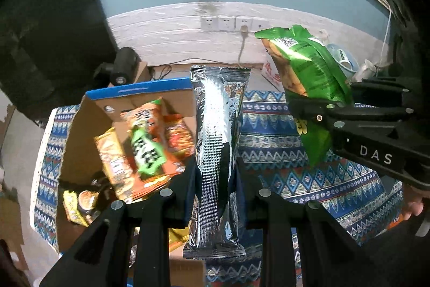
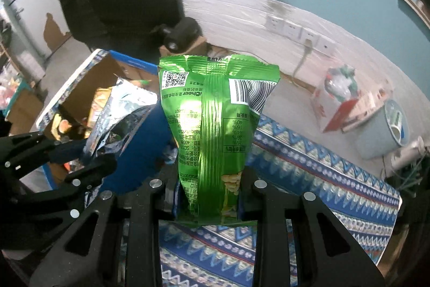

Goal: Organize snacks
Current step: 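Carry the silver packet over the box with the left tool while the right tool carries the green bag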

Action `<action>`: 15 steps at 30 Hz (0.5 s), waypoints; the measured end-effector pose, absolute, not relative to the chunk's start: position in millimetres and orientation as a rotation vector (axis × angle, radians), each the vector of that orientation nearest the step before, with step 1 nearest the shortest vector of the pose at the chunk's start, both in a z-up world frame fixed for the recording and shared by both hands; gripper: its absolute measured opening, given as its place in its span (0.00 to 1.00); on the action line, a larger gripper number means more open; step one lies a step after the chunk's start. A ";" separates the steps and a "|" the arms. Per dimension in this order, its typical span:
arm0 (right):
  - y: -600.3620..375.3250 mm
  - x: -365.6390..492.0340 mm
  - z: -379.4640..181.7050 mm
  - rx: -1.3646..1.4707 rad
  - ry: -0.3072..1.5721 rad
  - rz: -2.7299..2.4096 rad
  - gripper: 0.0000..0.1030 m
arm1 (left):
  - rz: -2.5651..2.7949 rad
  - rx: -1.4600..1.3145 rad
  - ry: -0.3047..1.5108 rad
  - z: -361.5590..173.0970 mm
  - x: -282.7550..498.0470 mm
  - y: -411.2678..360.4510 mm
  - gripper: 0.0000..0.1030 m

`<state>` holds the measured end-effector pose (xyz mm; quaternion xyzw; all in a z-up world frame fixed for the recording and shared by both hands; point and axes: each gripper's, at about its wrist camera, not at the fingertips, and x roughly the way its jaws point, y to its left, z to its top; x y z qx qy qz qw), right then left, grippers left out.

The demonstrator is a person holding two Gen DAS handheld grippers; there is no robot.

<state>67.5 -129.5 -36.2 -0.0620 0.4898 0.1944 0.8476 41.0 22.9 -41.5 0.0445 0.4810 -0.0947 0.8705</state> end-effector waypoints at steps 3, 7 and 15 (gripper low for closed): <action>-113.9 68.8 -33.8 -0.139 1.030 0.431 0.27 | -0.179 0.071 0.999 -37.7 38.5 41.2 0.26; -90.6 70.8 -32.5 -0.153 1.029 0.461 0.27 | -0.145 0.040 0.993 -35.5 38.1 66.3 0.26; -41.3 80.3 -35.4 -0.163 1.044 0.523 0.27 | -0.052 -0.027 0.995 -41.2 37.4 119.8 0.26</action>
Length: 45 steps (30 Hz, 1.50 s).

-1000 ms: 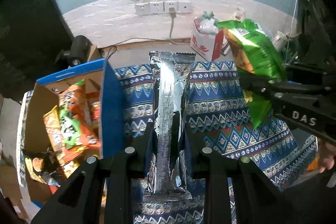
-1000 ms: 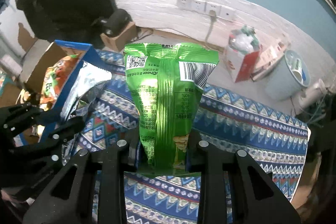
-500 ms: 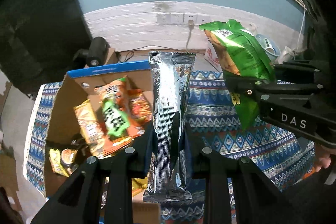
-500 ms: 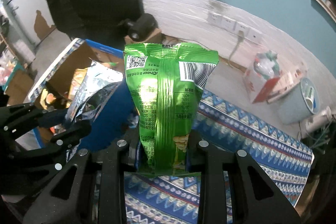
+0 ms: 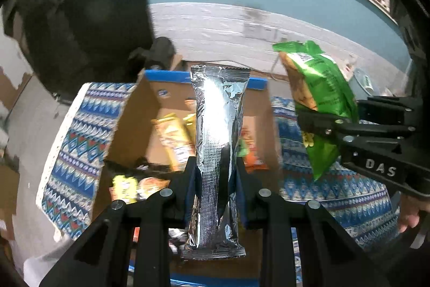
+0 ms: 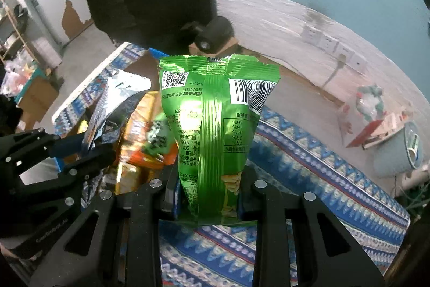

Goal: Organize snacks

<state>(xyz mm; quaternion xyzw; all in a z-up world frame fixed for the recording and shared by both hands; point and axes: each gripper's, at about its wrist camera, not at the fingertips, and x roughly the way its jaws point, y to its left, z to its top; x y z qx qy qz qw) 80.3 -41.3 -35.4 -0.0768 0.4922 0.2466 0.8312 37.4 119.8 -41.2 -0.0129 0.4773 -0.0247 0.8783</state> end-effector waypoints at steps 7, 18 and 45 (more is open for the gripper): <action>0.1 85.1 -35.7 -0.179 1.042 0.567 0.27 | 0.011 -0.092 1.031 -58.9 35.8 161.1 0.25; 39.6 89.2 -54.3 -0.164 1.098 0.623 0.27 | 0.039 -0.151 1.047 -62.8 29.5 185.6 0.33; 23.2 86.4 -31.8 -0.071 1.055 0.620 0.68 | 0.057 -0.096 0.979 -29.3 15.9 177.8 0.78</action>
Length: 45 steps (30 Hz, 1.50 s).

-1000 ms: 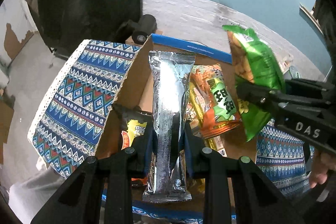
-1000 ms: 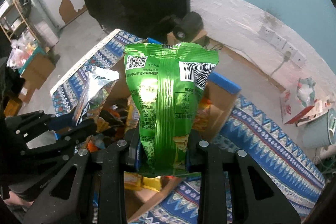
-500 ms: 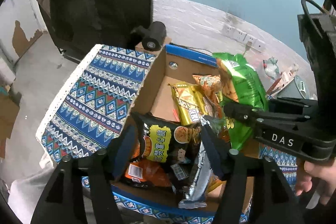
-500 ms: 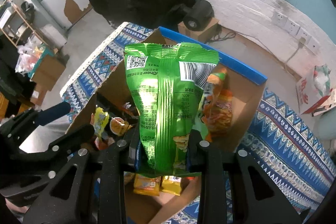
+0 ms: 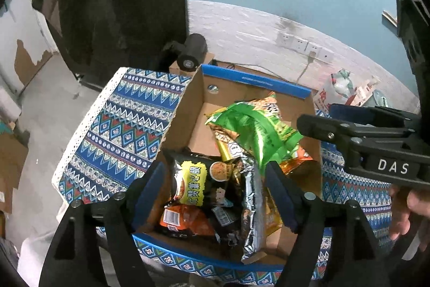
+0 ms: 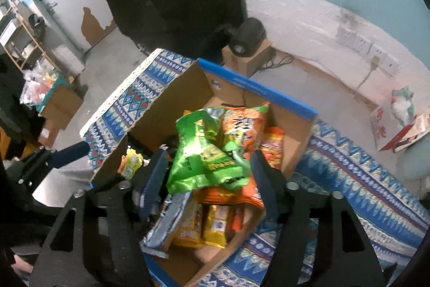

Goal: Organize snacks

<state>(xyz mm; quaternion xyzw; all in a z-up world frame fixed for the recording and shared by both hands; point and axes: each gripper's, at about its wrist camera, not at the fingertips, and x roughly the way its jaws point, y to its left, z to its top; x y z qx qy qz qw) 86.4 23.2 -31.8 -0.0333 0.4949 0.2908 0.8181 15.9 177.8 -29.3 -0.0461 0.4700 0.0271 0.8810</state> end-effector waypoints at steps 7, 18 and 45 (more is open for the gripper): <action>-0.7 70.0 -17.7 -0.107 1.000 0.541 0.74 | 0.033 -0.060 0.956 -16.8 9.4 163.0 0.81; -30.8 44.6 -1.5 -0.143 0.934 0.503 0.75 | -0.013 0.029 0.942 -9.7 2.1 132.0 0.87; -82.0 41.3 -2.5 -0.096 0.939 0.439 0.75 | -0.028 0.041 0.918 1.0 -2.5 108.0 0.97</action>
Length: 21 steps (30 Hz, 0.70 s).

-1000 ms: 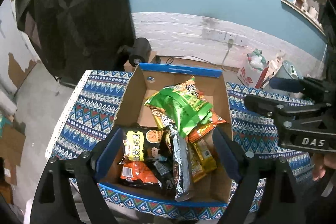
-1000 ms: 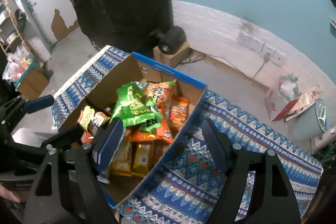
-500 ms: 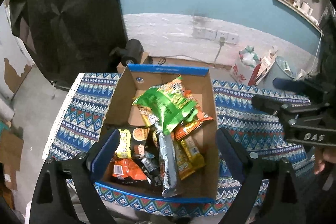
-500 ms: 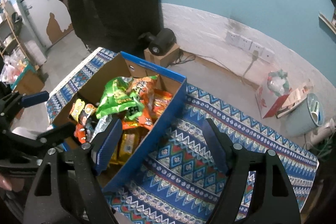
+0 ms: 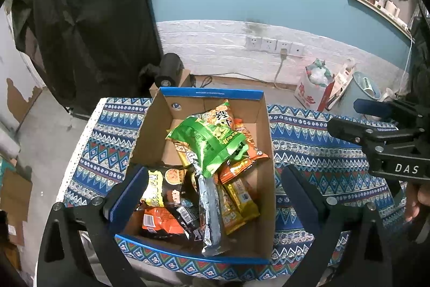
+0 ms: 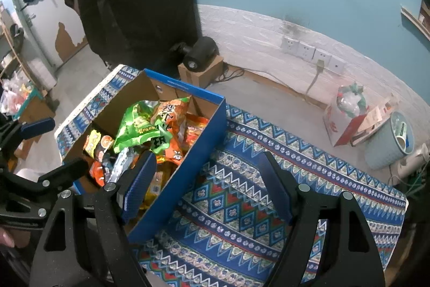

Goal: Organize snacks

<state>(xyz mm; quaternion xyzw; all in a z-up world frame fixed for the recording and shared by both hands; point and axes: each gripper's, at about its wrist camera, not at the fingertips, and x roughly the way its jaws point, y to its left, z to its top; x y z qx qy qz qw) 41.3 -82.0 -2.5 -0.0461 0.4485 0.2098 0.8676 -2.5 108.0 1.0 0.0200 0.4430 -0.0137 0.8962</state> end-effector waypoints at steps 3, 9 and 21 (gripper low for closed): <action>-81.4 40.5 -2.3 -0.103 0.941 0.441 0.75 | -0.026 0.041 0.916 1.7 -2.8 107.9 0.97; -80.1 40.1 -2.4 -0.109 0.940 0.442 0.75 | -0.015 0.042 0.919 1.4 -3.1 108.5 0.97; -79.1 39.2 -2.8 -0.117 0.937 0.440 0.75 | -0.003 0.043 0.947 -2.5 -1.6 108.8 0.97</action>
